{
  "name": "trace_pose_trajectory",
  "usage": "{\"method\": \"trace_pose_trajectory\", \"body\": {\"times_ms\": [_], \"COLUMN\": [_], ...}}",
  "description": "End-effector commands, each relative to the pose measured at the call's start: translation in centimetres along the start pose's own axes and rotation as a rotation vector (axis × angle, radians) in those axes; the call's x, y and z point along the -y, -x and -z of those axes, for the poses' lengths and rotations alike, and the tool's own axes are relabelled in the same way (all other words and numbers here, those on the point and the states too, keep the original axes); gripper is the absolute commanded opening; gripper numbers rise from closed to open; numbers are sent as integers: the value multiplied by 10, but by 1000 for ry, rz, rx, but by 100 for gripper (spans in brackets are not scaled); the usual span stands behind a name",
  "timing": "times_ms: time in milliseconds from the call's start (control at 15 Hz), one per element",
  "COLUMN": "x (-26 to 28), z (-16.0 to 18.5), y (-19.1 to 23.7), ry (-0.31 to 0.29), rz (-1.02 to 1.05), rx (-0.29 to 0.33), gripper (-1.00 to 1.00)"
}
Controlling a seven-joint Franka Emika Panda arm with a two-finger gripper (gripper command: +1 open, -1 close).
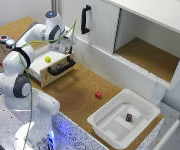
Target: Put the yellow object on top of the drawer
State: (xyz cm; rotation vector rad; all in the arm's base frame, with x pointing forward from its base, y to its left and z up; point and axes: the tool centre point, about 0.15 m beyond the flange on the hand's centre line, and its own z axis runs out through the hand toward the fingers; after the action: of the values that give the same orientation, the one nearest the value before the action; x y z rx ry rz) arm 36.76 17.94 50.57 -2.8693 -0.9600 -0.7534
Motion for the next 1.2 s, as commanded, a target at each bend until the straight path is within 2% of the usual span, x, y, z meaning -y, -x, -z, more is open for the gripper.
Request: {"method": "trace_pose_trajectory", "body": {"times_ms": [0, 200, 400, 533, 800, 1133], "x": [32, 71, 121, 145, 162, 159], "z": [-13, -26, -49, -67, -100, -138], "y": [-39, -45, -48, -38, -6, 13], "ry": [-202, -293, -344, -379, -374, -381], "rz": [334, 522, 682, 751, 826, 871], "rx": [89, 121, 163, 224, 325, 354], "gripper": [100, 100, 100, 100, 100, 100]}}
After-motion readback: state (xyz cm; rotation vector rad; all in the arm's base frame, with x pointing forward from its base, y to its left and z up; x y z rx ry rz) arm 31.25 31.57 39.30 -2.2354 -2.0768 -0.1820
